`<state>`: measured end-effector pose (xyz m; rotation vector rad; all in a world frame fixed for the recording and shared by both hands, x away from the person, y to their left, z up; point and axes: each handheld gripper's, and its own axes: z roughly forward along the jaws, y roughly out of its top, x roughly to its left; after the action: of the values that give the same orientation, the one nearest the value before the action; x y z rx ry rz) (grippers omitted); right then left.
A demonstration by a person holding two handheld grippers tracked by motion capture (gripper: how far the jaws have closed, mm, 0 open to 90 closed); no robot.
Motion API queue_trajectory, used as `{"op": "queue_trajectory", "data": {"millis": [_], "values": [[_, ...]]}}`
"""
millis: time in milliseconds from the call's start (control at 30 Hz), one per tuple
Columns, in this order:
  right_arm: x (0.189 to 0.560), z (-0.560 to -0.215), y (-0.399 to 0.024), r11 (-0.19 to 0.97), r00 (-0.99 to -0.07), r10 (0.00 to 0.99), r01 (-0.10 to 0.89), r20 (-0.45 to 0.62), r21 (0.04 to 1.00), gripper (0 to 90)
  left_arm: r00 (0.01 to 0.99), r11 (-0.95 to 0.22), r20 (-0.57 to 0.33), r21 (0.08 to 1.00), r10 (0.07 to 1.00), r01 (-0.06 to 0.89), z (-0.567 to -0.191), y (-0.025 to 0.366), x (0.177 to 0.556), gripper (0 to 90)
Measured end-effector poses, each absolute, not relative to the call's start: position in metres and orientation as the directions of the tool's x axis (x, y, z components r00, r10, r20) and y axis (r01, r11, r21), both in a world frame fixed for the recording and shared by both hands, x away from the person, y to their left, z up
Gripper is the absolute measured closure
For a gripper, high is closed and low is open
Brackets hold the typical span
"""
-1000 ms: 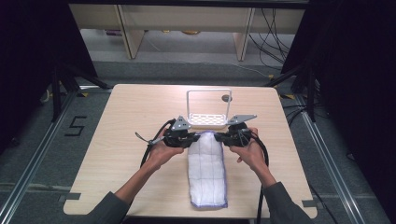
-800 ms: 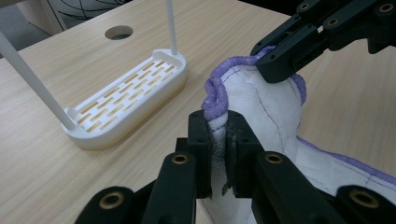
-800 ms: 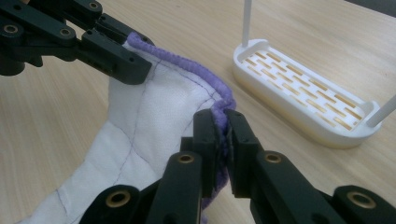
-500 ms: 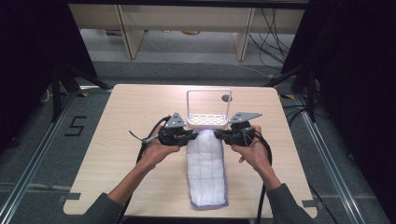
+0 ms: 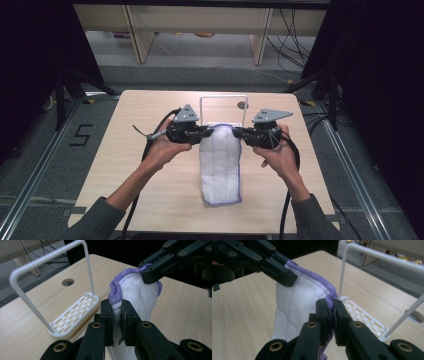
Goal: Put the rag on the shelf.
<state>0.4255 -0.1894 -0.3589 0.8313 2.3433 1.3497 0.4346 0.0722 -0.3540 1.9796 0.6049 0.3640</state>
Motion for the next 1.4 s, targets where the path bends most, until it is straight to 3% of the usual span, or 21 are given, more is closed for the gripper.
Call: {"op": "queue_trajectory", "data": {"millis": [333,933,1400], "values": [[0.447,-0.308,-0.194,0.327,-0.761,0.648,0.299,0.017,0.897,85.3,0.817,-0.366,0.011,0.897,0.577,0.247,-0.298,0.067,0.452,81.8],[0.496,-0.257,-0.193,0.295,-0.711,0.704,0.292,-0.001,0.91,85.3,0.752,-0.336,0.041,0.91,0.657,0.244,-0.255,0.056,0.501,81.5],[0.537,-0.245,-0.181,0.261,-0.652,0.758,0.332,0.02,0.906,85.3,0.708,-0.278,0.008,0.922,0.706,0.268,-0.245,0.059,0.543,81.4]]}}
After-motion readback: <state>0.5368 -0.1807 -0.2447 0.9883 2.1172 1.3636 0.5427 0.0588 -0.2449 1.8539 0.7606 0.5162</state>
